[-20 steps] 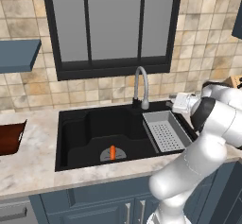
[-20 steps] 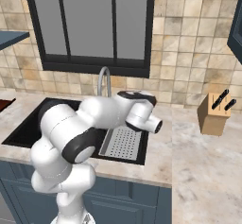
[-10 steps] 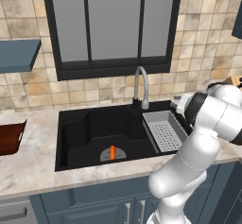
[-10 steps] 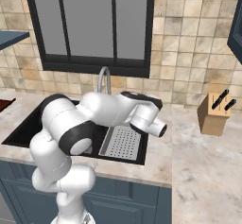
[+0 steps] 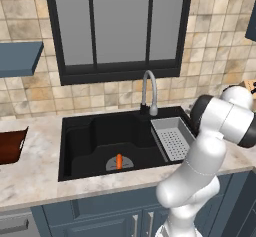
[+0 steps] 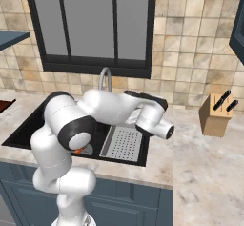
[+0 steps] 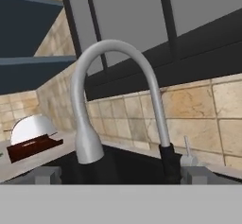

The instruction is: Pick up all produce items and place them in the sink. Turn on the sink faucet to wash them. Then turn the sink off and put them in the tray.

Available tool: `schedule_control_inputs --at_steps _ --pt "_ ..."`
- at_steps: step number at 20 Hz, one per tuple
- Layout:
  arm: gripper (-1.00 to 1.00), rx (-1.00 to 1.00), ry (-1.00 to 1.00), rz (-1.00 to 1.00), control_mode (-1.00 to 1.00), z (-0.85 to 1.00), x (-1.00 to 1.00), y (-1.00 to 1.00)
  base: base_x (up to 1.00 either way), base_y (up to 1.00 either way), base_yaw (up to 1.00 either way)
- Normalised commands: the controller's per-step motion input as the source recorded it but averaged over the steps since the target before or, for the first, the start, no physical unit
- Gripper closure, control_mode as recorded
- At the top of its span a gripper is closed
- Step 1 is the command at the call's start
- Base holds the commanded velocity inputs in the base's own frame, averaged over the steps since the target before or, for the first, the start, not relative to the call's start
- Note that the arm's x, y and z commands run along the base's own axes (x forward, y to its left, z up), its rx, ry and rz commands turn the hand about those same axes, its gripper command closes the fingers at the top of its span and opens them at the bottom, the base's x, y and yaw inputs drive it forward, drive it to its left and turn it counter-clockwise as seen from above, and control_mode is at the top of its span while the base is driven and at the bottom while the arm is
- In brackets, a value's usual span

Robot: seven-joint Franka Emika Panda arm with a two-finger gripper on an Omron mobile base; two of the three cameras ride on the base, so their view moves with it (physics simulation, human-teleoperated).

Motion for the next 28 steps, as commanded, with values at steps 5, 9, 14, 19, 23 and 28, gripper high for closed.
schedule_control_inputs --at_steps 5,9,14,19,23,28 --pt "-1.0 -0.04 0.0 -0.01 -1.0 0.0 0.0 -0.01 0.0 0.0 0.0" --pt "-1.0 -0.19 0.0 0.0 -1.0 0.0 0.0 -0.02 0.0 0.0 0.0" --pt "-1.0 -0.17 0.0 0.0 -1.0 0.0 0.03 0.0 0.0 0.0 0.0" --pt "-1.0 -0.1 0.05 0.0 -1.0 0.0 0.19 -0.03 0.0 0.0 0.0" --pt "-1.0 -0.01 0.04 0.0 -1.0 0.0 0.16 -0.08 0.0 0.0 0.0" --pt "-1.0 0.0 0.03 0.0 -1.0 0.0 0.17 -0.05 0.0 0.0 0.0"
